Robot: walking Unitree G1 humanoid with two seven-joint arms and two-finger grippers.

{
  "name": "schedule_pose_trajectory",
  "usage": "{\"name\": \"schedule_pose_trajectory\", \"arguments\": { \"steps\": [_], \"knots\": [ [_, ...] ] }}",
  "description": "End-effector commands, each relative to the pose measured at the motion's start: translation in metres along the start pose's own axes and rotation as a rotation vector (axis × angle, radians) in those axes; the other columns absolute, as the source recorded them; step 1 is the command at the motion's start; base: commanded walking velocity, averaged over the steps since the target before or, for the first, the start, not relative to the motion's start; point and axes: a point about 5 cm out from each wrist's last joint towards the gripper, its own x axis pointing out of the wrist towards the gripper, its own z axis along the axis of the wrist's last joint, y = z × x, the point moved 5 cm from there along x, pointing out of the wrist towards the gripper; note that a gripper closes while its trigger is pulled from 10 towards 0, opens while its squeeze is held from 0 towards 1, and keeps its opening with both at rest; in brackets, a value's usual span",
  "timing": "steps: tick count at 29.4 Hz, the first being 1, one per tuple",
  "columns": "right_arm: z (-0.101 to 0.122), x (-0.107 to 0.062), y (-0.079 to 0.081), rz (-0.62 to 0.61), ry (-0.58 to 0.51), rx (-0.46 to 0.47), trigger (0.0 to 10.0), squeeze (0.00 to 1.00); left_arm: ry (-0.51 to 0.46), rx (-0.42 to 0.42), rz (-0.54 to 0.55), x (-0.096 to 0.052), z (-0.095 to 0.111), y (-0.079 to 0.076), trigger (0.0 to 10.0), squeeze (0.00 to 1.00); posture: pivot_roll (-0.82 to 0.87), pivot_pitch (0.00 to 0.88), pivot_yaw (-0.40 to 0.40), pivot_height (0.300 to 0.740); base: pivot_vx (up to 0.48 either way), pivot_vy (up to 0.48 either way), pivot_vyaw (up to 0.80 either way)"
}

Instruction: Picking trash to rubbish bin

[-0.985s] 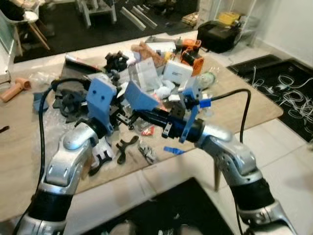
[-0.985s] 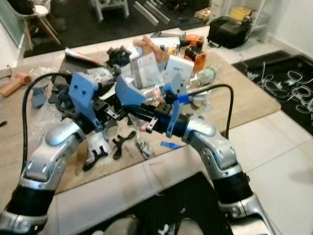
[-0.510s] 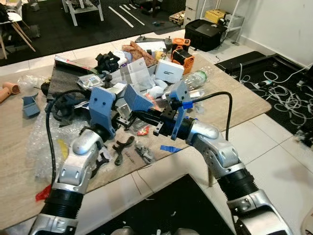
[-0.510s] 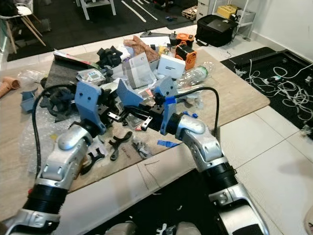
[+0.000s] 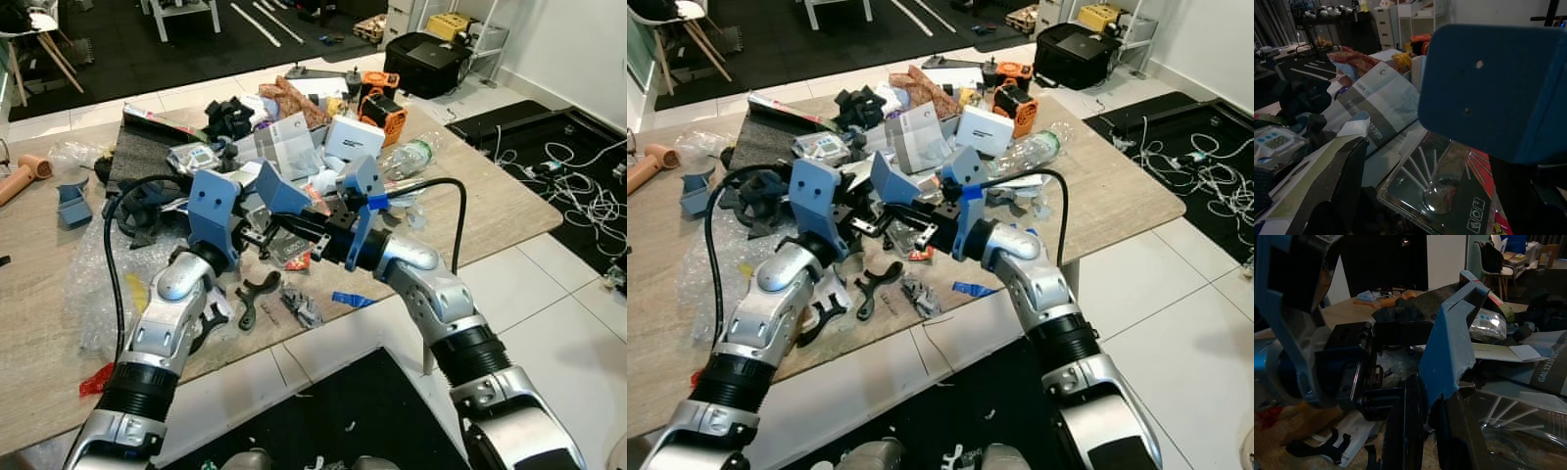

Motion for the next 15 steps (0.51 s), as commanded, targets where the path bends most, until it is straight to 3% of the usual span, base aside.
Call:
{"name": "schedule_pose_trajectory", "arguments": {
  "steps": [1, 15],
  "knots": [
    [-0.0054, -0.0003, -0.0015, -0.003, 0.02, 0.006, 10.0, 0.0, -0.027, 0.007, -0.014, 0.0044, 0.0048, -0.0037, 10.0, 0.0, -0.05, 0.0, -0.003, 0.74, -0.304, 0.0, 0.0],
    [-0.006, 0.004, -0.0034, 0.006, 0.018, 0.0, 10.0, 0.0, -0.022, 0.024, -0.036, 0.0077, 0.0012, -0.0042, 10.0, 0.0, -0.04, 0.0, 0.0, 0.74, -0.312, 0.0, 0.0]
  ]
}}
